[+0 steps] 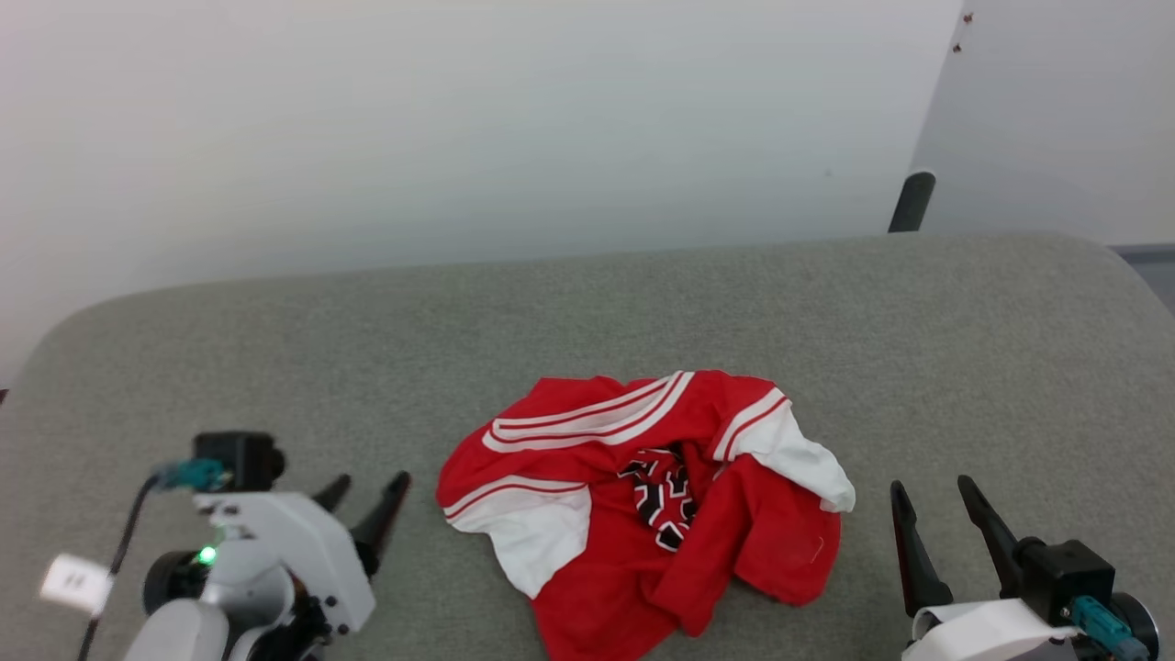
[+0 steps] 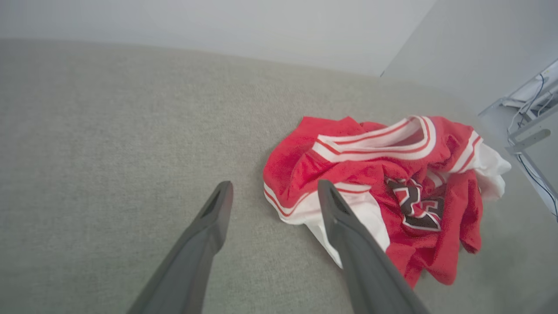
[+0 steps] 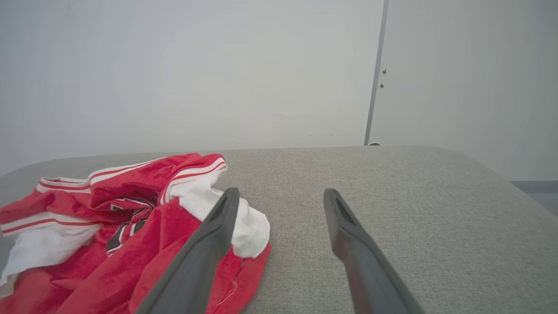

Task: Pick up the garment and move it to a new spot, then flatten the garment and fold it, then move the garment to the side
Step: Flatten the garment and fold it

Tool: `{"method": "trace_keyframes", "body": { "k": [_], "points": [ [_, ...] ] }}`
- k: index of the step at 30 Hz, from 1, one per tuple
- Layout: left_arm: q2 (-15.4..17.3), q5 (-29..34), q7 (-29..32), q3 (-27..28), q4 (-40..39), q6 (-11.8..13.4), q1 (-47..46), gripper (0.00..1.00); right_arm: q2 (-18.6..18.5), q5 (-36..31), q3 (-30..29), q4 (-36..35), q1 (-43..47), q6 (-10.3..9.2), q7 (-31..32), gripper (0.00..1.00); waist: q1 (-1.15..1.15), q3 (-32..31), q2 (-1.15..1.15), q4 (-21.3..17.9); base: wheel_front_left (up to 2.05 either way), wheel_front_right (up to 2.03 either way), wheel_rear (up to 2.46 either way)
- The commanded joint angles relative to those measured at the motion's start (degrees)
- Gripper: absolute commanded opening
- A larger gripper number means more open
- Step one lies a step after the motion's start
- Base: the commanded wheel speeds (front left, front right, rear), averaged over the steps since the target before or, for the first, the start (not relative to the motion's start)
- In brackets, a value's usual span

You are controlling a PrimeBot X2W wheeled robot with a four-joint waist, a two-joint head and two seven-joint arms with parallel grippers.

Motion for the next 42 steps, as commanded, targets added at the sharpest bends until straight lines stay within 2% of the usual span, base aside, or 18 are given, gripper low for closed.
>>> {"method": "trace_keyframes", "body": {
  "k": [1,6,10,14,18,29,35,42],
  "points": [
    [0.12,-0.80,2.13,-0.47,-0.17,0.42,-0.57,1.00,-0.28,0.73,0.32,0.16,-0.83,0.00,-0.09,1.00,0.00,0.84,0.00,-0.81,0.00,0.00,0.00],
    [-0.33,-6.14,16.54,-1.49,-0.51,4.09,-4.58,1.00,-0.58,1.13,1.35,0.32,-2.45,0.00,0.22,1.00,0.00,2.52,0.00,-2.34,0.00,0.00,0.00],
    [0.17,-7.57,25.61,-2.19,-0.08,8.55,-7.60,1.00,-0.60,1.65,2.17,0.13,-4.40,0.00,0.23,1.00,0.00,4.83,0.00,-3.92,0.00,0.00,0.00],
    [-0.42,-8.62,31.69,-3.20,1.13,11.88,-10.68,1.00,-0.47,2.31,2.55,0.43,-5.88,0.00,-0.02,1.00,0.00,6.73,0.00,-5.30,0.00,0.00,0.00],
    [0.14,-7.40,34.74,-4.65,3.72,13.33,-13.04,1.00,-0.26,2.79,3.12,0.94,-7.19,0.00,-0.31,1.00,0.00,8.20,0.00,-6.83,0.00,0.00,0.00],
    [1.30,-4.74,33.46,-6.69,12.96,11.98,-16.17,1.00,0.19,4.26,3.51,1.54,-9.03,0.00,-0.57,1.00,0.00,10.88,0.00,-9.42,0.00,0.00,0.00],
    [0.75,-5.14,31.78,-7.29,18.54,9.67,-17.11,1.00,0.34,4.53,3.29,0.83,-8.90,0.00,-0.60,1.00,0.00,11.39,0.00,-9.71,0.00,0.00,0.00],
    [1.94,-4.35,31.20,-7.90,21.43,7.42,-20.10,1.00,0.43,4.26,2.97,0.58,-8.61,0.00,-0.61,1.00,0.00,11.36,0.00,-9.27,0.00,0.00,0.00]
  ]
}}
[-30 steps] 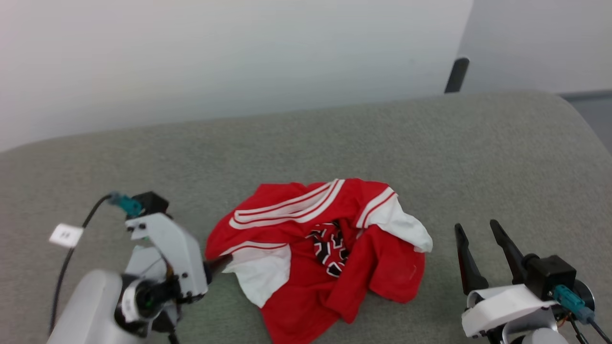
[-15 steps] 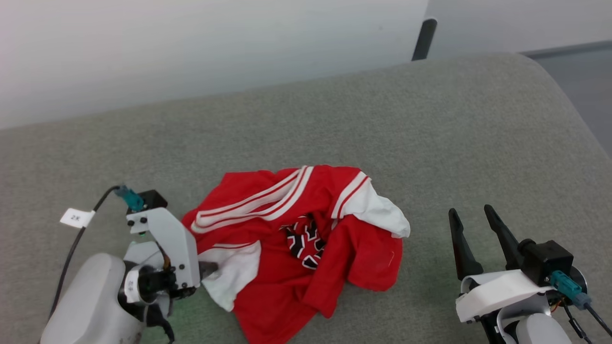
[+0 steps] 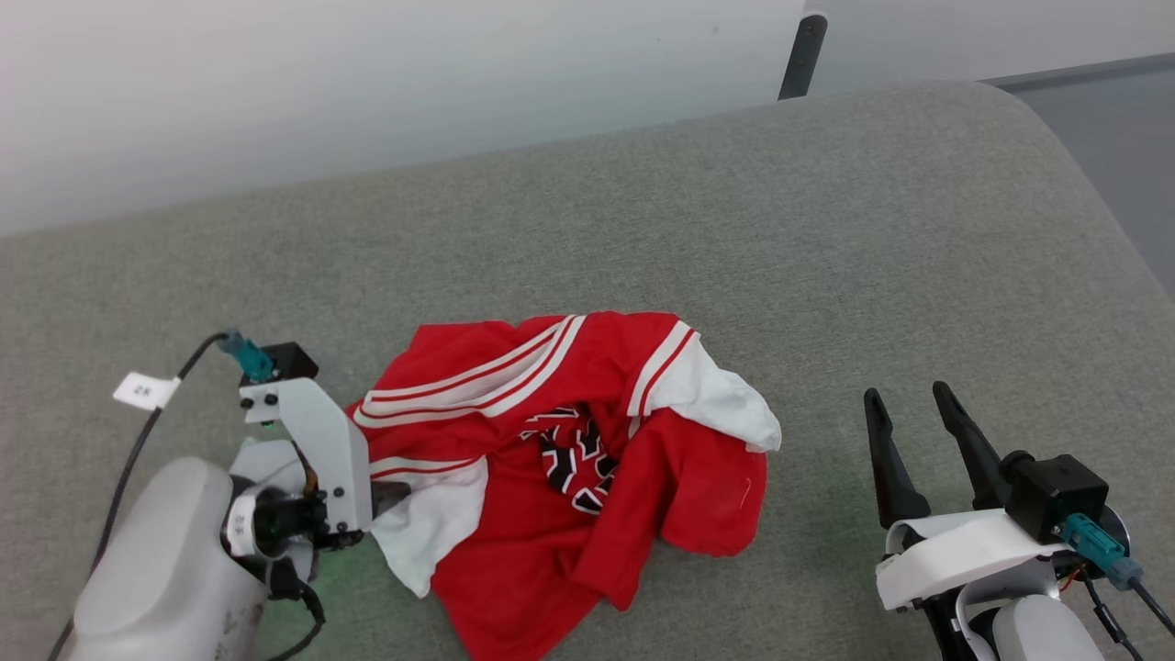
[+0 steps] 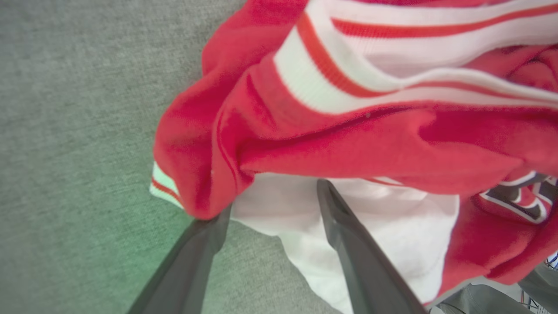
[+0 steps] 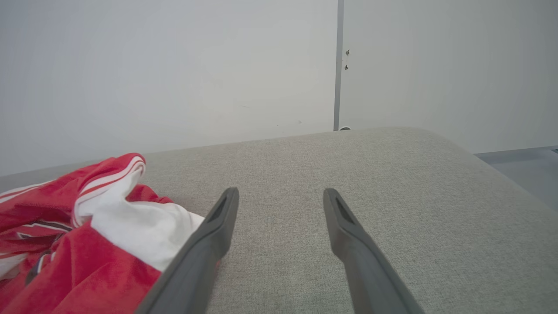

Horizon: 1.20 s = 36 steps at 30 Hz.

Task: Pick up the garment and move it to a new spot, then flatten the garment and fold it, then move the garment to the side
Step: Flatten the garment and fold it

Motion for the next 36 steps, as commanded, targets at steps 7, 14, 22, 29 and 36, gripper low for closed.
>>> {"method": "trace_keyframes", "body": {
  "k": [7,14,22,29,36],
  "points": [
    [1.21,0.96,0.64,-1.33,1.46,-1.24,-0.67,1.00,0.17,0.12,-0.68,-0.14,0.61,0.00,-0.29,1.00,0.00,-0.43,0.00,1.04,0.00,0.00,0.00],
    [0.43,1.07,-2.40,-2.28,2.86,-3.59,-0.66,1.00,0.19,0.21,-0.31,-0.37,0.44,0.00,-0.29,1.00,0.00,-0.20,0.00,1.28,0.00,0.00,0.00],
    [0.13,0.00,-2.00,-1.59,4.64,-2.93,-2.42,0.00,0.21,0.11,-0.65,-0.63,0.66,0.00,-0.29,1.00,0.00,0.15,0.00,1.16,0.00,0.00,0.00],
    [1.23,-0.76,-0.95,-0.98,3.28,-2.95,-3.35,0.00,0.22,-0.15,-0.91,-0.69,1.13,0.00,-0.29,1.00,0.00,0.08,0.00,1.45,0.00,0.00,0.00],
    [4.24,-0.51,0.78,-0.58,-0.92,-2.85,-4.02,0.00,0.22,-0.19,-1.23,-0.87,1.39,0.00,-0.29,1.00,0.00,0.14,0.00,2.22,0.00,0.00,0.00]
  ]
}}
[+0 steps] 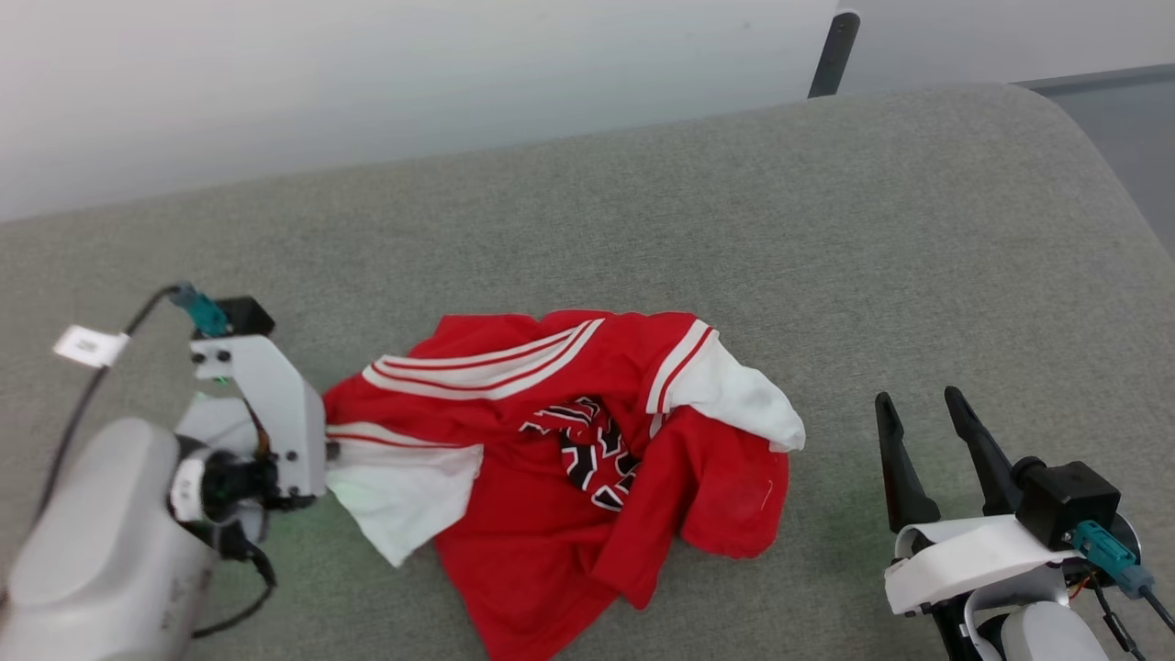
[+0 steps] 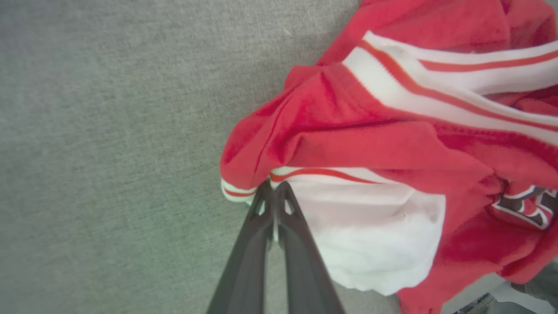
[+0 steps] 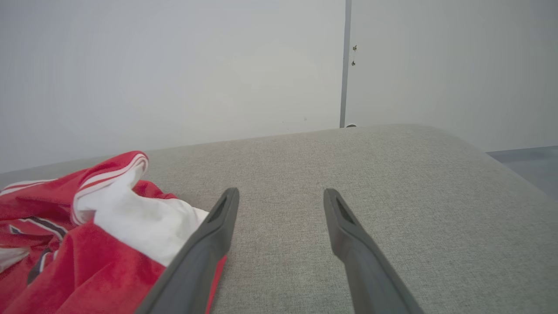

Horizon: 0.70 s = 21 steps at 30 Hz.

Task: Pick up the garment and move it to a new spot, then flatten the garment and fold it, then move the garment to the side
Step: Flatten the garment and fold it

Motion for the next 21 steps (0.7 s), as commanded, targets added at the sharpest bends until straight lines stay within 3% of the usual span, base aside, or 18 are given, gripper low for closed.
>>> {"method": "trace_keyframes", "body": {
  "k": [1,9,15,21],
  "points": [
    [0.66,0.25,0.10,0.27,-0.45,0.33,-0.47,0.00,0.14,0.13,-0.06,-0.12,0.60,0.00,-0.29,1.00,0.00,-0.02,0.00,0.16,0.00,0.00,0.00],
    [5.93,0.65,1.87,1.59,-5.12,1.16,0.99,0.00,0.14,-0.06,0.35,0.28,1.05,0.00,-0.30,1.00,0.00,-0.76,0.00,0.75,0.00,0.00,0.00],
    [9.57,1.71,0.77,2.22,-5.76,0.27,2.52,0.00,0.14,-0.21,0.56,0.34,1.58,0.00,-0.30,1.00,0.00,-1.25,0.00,0.89,0.00,0.00,0.00],
    [10.15,2.35,-1.70,1.74,-3.88,-1.11,3.54,0.00,0.14,-0.27,0.82,0.46,1.62,0.00,-0.30,1.00,0.00,-1.22,0.00,0.91,0.00,0.00,0.00]
  ]
}}
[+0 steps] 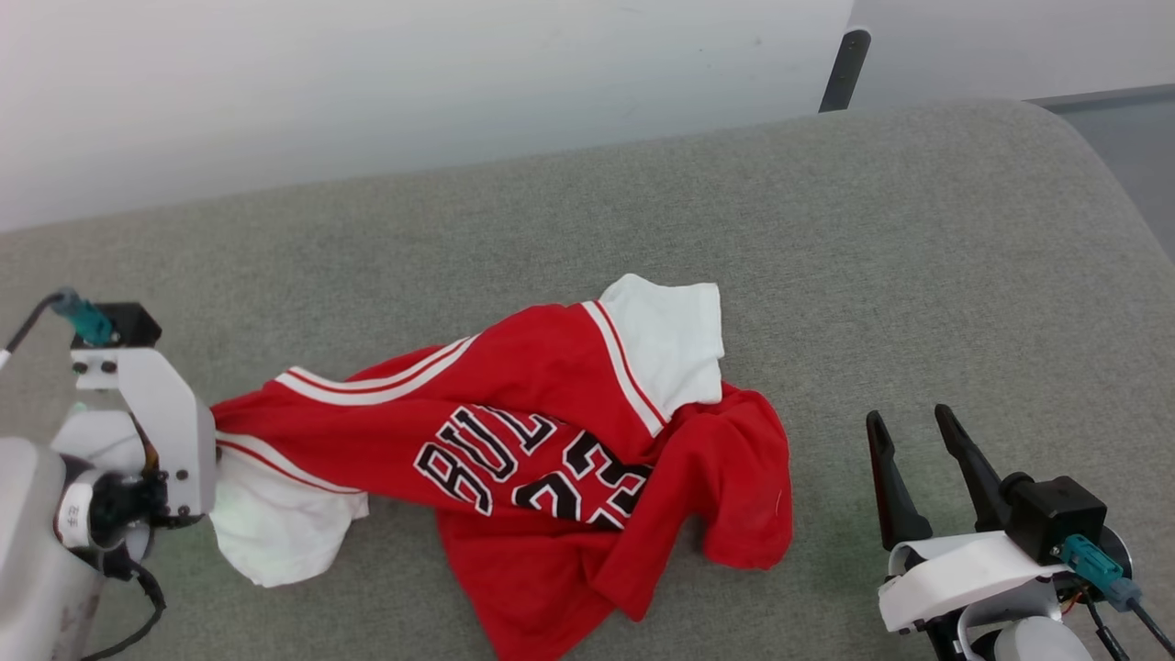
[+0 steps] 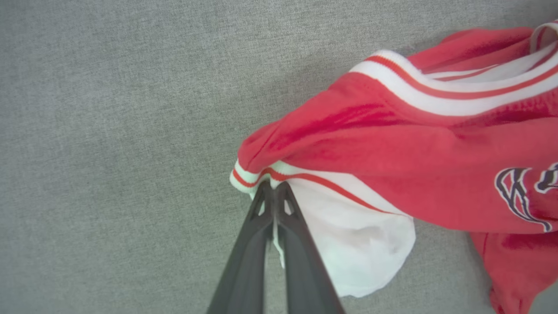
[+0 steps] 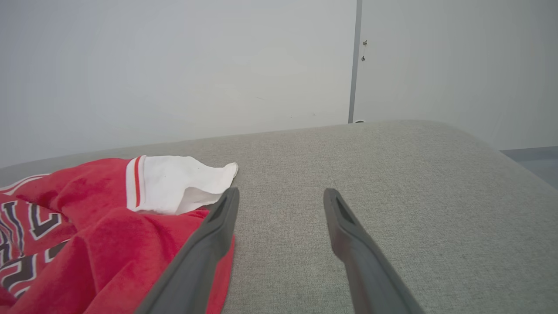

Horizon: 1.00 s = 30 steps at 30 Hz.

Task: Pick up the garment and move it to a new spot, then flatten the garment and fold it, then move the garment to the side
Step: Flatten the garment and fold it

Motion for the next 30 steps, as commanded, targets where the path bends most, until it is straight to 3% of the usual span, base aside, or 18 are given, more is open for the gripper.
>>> {"method": "trace_keyframes", "body": {
  "k": [1,7,8,9,10,18,30],
  "points": [
    [-0.18,0.30,-0.56,-0.06,0.62,-0.22,0.43,0.00,0.13,0.06,0.07,0.12,0.34,0.00,-0.30,1.00,0.00,0.06,0.00,0.03,0.00,0.00,0.00],
    [-2.06,-0.23,-3.01,-0.38,4.40,-1.15,-0.46,0.00,0.13,0.17,0.64,0.59,-0.42,0.00,-0.30,1.00,0.00,0.04,0.00,0.16,0.00,0.00,0.00],
    [-2.37,-0.46,-3.66,-0.16,4.65,-1.28,-0.78,0.22,0.13,0.21,0.77,0.71,-0.53,0.00,-0.30,1.00,0.00,-0.03,0.00,0.17,0.00,0.00,0.00],
    [-2.32,0.10,-4.36,-0.40,4.76,-1.50,-1.05,0.51,0.11,0.23,0.80,0.83,-0.60,0.00,-0.30,1.00,0.00,-0.13,0.00,0.28,0.00,0.00,0.00],
    [-2.11,0.49,-4.74,-0.75,4.78,-1.82,-1.11,1.00,0.11,0.20,0.78,0.87,-0.62,0.00,-0.30,1.00,0.00,-0.24,0.00,0.40,0.00,0.00,0.00],
    [-2.16,-0.61,-4.49,-0.49,1.01,-1.60,-0.71,1.00,-0.20,0.37,0.13,1.01,0.21,0.00,-0.30,1.00,0.00,-1.26,0.00,1.91,0.00,0.00,0.00],
    [-1.80,-2.86,0.85,-0.52,-6.00,3.10,6.20,1.00,-0.30,0.67,0.43,-0.54,-1.12,0.00,-0.30,1.00,0.00,0.82,0.00,1.51,0.00,0.00,0.00]
  ]
}}
